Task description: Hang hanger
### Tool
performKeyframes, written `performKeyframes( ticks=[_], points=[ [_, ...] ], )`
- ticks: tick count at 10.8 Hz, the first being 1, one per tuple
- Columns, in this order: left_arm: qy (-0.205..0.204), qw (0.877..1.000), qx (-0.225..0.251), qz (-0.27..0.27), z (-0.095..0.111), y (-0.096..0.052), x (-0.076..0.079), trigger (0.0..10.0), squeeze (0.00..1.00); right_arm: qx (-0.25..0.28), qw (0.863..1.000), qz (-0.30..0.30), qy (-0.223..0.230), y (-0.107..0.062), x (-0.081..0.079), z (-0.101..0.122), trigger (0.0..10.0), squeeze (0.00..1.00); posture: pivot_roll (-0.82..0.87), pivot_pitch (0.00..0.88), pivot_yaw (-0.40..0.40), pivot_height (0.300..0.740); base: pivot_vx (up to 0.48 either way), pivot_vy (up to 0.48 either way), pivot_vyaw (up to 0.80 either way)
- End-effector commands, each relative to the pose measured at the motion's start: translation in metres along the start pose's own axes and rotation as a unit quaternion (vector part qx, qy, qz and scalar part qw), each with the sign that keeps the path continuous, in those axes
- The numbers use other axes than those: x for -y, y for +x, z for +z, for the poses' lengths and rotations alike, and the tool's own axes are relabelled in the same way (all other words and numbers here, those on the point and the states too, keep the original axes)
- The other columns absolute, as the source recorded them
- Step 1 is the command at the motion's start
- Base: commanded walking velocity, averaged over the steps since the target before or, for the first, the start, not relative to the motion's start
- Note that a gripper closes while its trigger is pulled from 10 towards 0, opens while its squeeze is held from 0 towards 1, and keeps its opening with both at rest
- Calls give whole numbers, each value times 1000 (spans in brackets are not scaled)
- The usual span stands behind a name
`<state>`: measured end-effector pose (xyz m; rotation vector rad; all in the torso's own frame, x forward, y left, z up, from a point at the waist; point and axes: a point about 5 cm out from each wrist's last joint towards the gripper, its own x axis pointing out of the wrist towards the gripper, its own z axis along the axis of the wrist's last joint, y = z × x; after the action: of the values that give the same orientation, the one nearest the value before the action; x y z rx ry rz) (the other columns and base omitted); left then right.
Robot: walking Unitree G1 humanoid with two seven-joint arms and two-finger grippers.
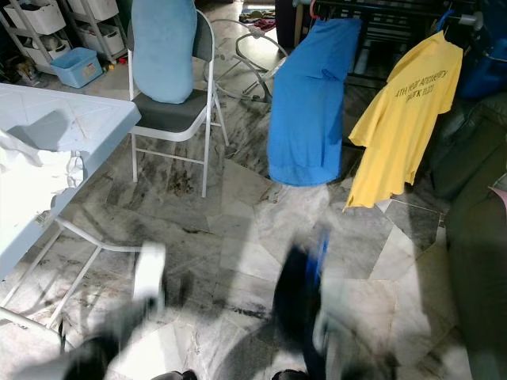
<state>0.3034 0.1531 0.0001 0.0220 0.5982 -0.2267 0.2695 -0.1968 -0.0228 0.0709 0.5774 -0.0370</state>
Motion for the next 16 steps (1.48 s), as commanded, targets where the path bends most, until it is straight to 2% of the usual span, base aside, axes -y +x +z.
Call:
performKeyframes(
  ticks=[1, 2, 3, 4, 5, 6, 7, 8, 9, 11, 13, 14, 16],
  points=[
    [33, 999, 31, -12, 18, -1, -11, 10000, 0, 101, 995, 3, -3, 5, 4, 43, 10000, 0, -91, 56, 18, 740, 0, 0, 0],
    [66, 997, 48, -9, 27, -4, -21, 10000, 0, 156, 987, 5, -49, 2, 5, 63, 10000, 0, -85, 53, 10, 740, 0, 0, 0],
    [66, 995, 78, -12, 42, -6, -29, 10000, 0, 185, 982, 13, -40, -1, 9, 74, 10000, 0, -90, 47, 8, 740, 0, 0, 0],
    [72, 988, 133, -20, 61, -7, -27, 10000, 0, 211, 976, 11, -45, -6, 13, 80, 10000, 0, -95, 38, 12, 740, 0, 0, 0],
    [42, 979, 201, -17, 79, -11, -22, 10000, 0, 234, 972, 0, -38, -14, 16, 82, 10000, 0, -106, 35, 13, 740, 0, 0, 0],
    [39, 963, 265, 7, 84, -19, -18, 10000, 0, 265, 964, -24, -26, -28, 18, 81, 10000, 0, -120, 47, 18, 740, 0, 0, 0],
    [10, 953, 303, 25, 76, -28, -13, 10000, 0, 278, 959, -48, -27, -39, 19, 75, 10000, 0, -129, 57, 18, 740, 0, 0, 0],
    [-19, 954, 298, 39, 62, -31, -11, 10000, 0, 284, 956, -72, -30, -52, 20, 71, 10000, 0, -132, 77, 18, 740, 0, 0, 0],
    [-16, 956, 292, 32, 56, -34, -11, 10000, 0, 275, 956, -100, -27, -59, 24, 67, 10000, 0, -130, 85, 22, 740, 0, 0, 0],
    [-20, 953, 301, 13, 65, -37, -12, 10000, 0, 268, 958, -101, -31, -63, 23, 66, 10000, 0, -129, 95, 34, 740, 0, 0, 0],
    [-18, 950, 311, -5, 78, -36, -6, 10000, 0, 274, 956, -104, -15, -65, 23, 74, 10000, 0, -133, 98, 48, 740, 326, 0, 0],
    [-20, 950, 311, -13, 79, -36, -3, 10000, 0, 268, 957, -108, -10, -66, 23, 74, 10000, 0, -138, 95, 51, 740, 334, 0, 0],
    [-26, 953, 298, -44, 74, -33, 12, 10000, 0, 265, 957, -114, -10, -67, 23, 74, 10000, 0, -161, 83, 58, 740, 377, 0, -400]
  ],
)
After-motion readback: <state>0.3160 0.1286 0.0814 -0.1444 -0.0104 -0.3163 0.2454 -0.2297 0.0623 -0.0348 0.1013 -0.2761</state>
